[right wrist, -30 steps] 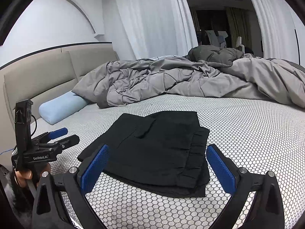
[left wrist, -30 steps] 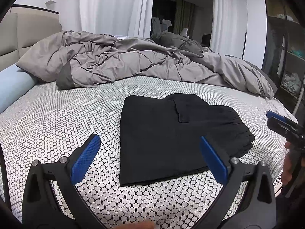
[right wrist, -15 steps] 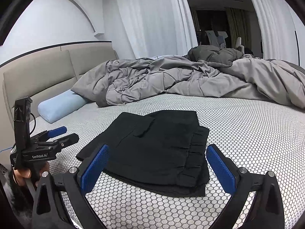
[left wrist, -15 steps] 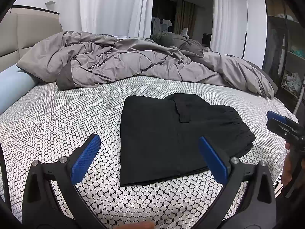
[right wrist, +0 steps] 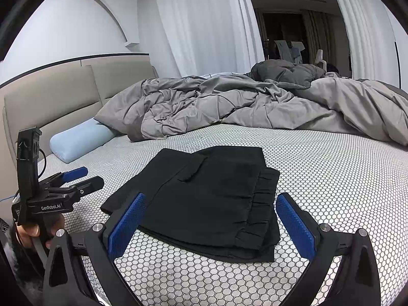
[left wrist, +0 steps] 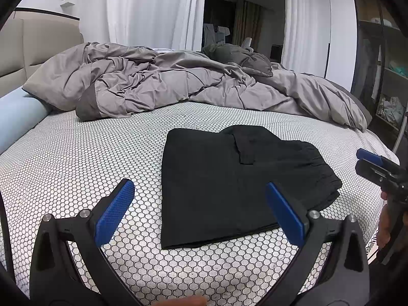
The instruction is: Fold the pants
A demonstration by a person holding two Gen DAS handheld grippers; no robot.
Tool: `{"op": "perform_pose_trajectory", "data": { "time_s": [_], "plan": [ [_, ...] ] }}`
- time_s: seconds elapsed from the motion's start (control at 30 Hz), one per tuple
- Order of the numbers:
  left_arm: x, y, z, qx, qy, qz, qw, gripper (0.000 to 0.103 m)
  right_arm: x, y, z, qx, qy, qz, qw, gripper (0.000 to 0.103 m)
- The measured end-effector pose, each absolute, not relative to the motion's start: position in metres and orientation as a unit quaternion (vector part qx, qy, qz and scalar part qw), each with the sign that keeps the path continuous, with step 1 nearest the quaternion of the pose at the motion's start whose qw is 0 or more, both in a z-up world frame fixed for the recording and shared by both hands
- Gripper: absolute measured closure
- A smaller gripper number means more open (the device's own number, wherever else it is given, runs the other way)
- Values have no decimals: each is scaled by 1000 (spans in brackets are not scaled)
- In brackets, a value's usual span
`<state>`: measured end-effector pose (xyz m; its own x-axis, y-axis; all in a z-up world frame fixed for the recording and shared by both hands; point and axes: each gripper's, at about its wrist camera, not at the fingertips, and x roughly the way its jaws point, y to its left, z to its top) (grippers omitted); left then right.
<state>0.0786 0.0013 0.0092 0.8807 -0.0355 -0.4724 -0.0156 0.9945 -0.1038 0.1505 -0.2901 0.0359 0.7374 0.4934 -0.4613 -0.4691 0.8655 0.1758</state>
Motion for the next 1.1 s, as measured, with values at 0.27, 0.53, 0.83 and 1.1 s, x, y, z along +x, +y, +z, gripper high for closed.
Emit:
{"op": "perform_pose_trajectory", "data": {
  "time_s": [0.27,0.53,0.83,1.1],
  "plan": [
    [79,1,9,-51,245,-6,968,1,150,-291,36,24,254,258,932,0],
    [80,4,9,-51,244,-5,968,1,151,-294,37,24,254,258,932,0],
    [82,10,8,-51,244,-4,968,1,153,-294,37,23,253,258,932,0],
    [82,17,10,-51,241,-8,969,1,154,-293,36,22,255,259,931,0]
  ]
}}
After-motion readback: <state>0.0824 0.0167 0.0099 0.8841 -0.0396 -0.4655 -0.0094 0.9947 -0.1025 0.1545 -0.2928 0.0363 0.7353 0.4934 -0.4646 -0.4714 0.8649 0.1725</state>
